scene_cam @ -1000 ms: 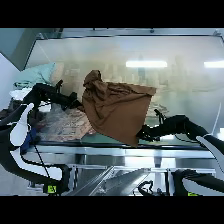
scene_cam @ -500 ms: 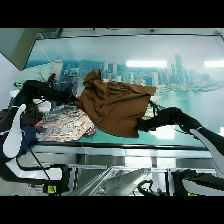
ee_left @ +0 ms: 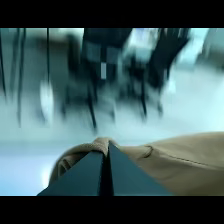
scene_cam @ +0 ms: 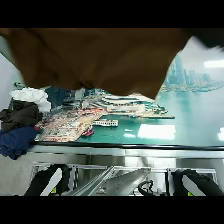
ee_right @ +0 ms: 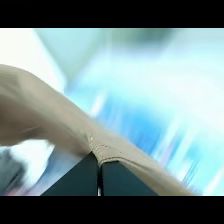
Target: Fold the shirts.
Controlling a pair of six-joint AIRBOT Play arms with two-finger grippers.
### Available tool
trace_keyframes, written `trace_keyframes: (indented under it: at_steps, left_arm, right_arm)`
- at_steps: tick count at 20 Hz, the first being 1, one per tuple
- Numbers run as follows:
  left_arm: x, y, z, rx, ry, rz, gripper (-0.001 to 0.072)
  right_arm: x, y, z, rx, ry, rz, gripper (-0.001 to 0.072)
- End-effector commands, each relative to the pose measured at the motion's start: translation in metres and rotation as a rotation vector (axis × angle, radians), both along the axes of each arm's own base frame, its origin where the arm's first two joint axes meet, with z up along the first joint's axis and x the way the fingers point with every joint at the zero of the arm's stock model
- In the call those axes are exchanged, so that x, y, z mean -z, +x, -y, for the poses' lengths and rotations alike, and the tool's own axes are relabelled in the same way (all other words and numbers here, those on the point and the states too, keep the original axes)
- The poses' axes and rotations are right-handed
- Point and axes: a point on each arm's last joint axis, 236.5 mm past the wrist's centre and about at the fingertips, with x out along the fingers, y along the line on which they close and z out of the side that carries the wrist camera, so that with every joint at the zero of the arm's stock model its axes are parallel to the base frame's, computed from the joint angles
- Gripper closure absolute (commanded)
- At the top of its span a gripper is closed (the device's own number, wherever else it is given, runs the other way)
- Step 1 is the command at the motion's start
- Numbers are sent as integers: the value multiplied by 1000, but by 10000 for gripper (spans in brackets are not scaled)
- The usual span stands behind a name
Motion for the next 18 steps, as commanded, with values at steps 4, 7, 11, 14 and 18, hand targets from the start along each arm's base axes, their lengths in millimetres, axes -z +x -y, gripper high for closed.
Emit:
trace_keyframes:
  at_steps: [4,7,11,14,18]
  left_arm:
    - [-162,-213,10,-171,93,591,688]
    - [-136,-144,3,-145,100,417,688]
    - [-34,19,4,35,-11,54,688]
    - [95,139,31,140,-4,-215,687]
    - [291,255,86,229,-3,-566,687]
  right_arm:
    - [-139,-144,42,334,-208,504,700]
    - [-96,-103,49,322,-209,358,700]
    - [13,-14,45,193,-148,14,700]
    - [137,48,40,120,-159,-280,699]
    - [311,114,46,147,-133,-606,699]
